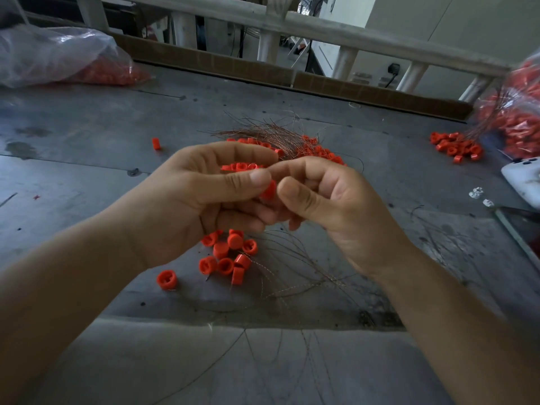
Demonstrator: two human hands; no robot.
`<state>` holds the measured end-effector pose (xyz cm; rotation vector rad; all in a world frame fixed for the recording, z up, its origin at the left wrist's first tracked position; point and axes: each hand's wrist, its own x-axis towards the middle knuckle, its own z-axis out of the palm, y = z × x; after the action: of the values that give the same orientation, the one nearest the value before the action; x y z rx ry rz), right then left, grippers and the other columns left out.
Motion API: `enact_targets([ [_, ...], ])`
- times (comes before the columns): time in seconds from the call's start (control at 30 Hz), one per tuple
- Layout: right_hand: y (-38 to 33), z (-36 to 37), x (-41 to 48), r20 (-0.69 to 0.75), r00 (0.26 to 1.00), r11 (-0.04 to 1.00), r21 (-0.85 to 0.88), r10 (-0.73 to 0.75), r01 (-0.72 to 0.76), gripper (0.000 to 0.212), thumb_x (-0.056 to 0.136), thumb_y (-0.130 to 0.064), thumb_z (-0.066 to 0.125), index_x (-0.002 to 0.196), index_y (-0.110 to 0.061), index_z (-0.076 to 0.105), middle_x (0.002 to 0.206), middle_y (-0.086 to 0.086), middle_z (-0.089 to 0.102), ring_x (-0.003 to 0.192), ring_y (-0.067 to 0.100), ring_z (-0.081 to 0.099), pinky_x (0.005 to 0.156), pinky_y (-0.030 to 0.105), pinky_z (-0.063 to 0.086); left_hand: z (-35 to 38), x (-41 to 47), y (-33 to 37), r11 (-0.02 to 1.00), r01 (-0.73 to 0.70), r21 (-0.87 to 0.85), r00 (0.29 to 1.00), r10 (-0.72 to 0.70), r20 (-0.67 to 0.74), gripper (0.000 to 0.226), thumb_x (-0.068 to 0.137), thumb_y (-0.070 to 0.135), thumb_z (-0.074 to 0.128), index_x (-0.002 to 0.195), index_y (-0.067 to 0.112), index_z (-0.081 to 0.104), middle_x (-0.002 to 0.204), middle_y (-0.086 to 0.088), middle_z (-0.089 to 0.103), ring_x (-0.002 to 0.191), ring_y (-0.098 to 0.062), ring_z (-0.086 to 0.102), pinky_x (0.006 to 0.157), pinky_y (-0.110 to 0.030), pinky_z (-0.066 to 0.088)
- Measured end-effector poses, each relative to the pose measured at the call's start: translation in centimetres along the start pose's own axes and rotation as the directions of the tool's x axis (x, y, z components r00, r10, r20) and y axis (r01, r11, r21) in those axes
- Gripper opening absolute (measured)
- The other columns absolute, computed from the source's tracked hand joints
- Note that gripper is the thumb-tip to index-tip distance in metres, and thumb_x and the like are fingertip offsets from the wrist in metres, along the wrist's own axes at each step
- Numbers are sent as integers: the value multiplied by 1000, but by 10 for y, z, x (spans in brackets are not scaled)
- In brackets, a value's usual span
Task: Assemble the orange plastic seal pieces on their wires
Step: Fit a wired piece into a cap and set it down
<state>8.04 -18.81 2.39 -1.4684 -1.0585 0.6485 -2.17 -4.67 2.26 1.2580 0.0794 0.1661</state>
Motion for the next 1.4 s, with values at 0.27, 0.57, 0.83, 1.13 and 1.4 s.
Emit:
enact_targets([
  [0.27, -5, -3, -2, 12, 997, 996, -58, 72, -71, 20, 69, -29, 59, 78, -12, 64, 52, -4, 59, 43, 5, 50, 42, 15, 41, -7, 1, 6, 984, -119, -131, 988, 104, -117, 29, 52, 21, 67, 77, 12, 75, 68, -9, 70, 57, -10, 67, 50, -15, 52],
  [0.57, -9, -20, -2, -87, 996, 967, -249, 27, -48, 9, 80, -10, 64, 72, -10, 68, 46, -11, 53, 40, 0, 44, 40, 7, 32, -12, 1, 5, 922, -160, 352, 958, 231, -169, 22, 42, 28, 73, 61, 17, 71, 58, -2, 66, 52, -10, 64, 48, -15, 50],
  [0.83, 4, -20, 1, -63, 996, 827, -555, 69, -92, 11, 78, -20, 69, 70, -27, 67, 65, -16, 57, 65, -9, 55, 59, 4, 40, -19, 3, -2, 621, -43, 783, 957, 250, -146, 24, 49, 31, 76, 71, 36, 68, 66, 13, 69, 59, -3, 64, 61, -12, 50],
  [1.13, 8, -18, 2, 2, 985, 758, -640, 171, -130, 11, 74, -23, 74, 70, -29, 65, 70, -12, 63, 71, -9, 56, 62, 3, 42, -22, 4, -4, 440, 56, 896, 991, 87, -105, 21, 49, 41, 67, 70, 44, 66, 60, 19, 65, 50, 1, 59, 54, -18, 50],
  [1.4, 11, -18, 4, 24, 977, 726, -673, 213, -141, 11, 72, -33, 74, 70, -28, 65, 63, -15, 59, 61, -15, 52, 54, 2, 38, -27, 9, -11, 434, 90, 896, 975, 146, -169, 28, 52, 59, 63, 61, 34, 68, 64, 19, 67, 58, 2, 61, 52, -11, 47],
])
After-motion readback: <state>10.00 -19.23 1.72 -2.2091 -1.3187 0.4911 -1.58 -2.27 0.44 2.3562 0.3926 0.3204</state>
